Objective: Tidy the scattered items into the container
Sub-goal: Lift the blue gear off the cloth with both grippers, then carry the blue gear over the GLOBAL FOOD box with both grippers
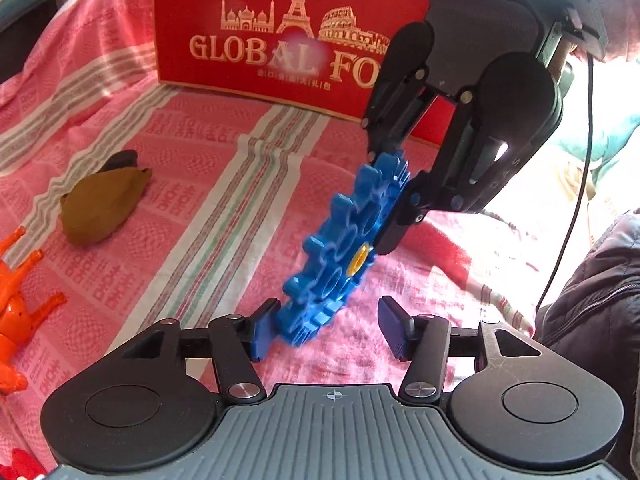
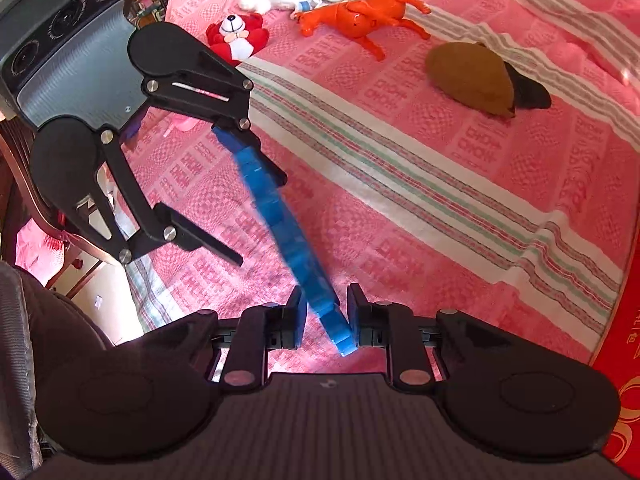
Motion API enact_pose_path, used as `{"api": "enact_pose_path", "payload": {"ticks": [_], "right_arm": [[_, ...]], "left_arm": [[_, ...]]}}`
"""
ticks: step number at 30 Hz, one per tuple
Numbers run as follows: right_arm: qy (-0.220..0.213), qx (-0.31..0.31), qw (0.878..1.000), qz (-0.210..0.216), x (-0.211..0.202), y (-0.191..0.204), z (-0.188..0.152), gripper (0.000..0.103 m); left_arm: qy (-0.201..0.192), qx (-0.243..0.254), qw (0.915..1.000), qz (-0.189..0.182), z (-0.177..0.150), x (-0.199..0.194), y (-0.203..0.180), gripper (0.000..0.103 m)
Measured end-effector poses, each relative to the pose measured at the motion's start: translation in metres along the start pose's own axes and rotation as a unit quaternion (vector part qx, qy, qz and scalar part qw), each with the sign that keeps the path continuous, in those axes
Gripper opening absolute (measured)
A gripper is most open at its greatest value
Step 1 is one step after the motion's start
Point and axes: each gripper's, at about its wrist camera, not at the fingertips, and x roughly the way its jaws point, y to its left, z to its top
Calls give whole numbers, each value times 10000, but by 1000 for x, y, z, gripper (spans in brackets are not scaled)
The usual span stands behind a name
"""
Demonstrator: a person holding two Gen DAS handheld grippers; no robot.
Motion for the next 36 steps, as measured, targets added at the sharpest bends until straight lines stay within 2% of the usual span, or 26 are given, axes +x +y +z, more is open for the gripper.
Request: {"api": "enact_pose_path", "payload": {"ticks": [1,3,4,6,12,19,23,29,36], "right_arm": [[15,-33,10000,-10,1,1,2,25],[54,-107,9999,3,2,3,4,26],[96,-126,9999,6,4,5,4,25],[104,-161,9998,-81,4,6,4,25],[64,-193,9998,-84,2,10,5,24],[-7,-258,9993,-271,-5,17,14,25],[-156,-394,9978,-509,-24,22,27,25],[-467,-602,9906,-1140,-71,26,53,25],[-948,-555,9729,-2034,-158,11,65,25]], "left_arm": [[-42,-32,9999,-107,4,1,0,66],[2,64,10000,-30,11,6,-2,30],[100,75,9999,51,13,11,-1,27],[100,-76,9999,-53,14,13,5,26],[161,-46,9999,-2,15,7,7,30],[198,71,9992,329,21,-6,1,28],[-9,49,9988,493,33,-27,7,29],[-369,372,9934,1020,75,-61,7,29],[-957,1004,9805,1389,164,-91,-1,31]]}}
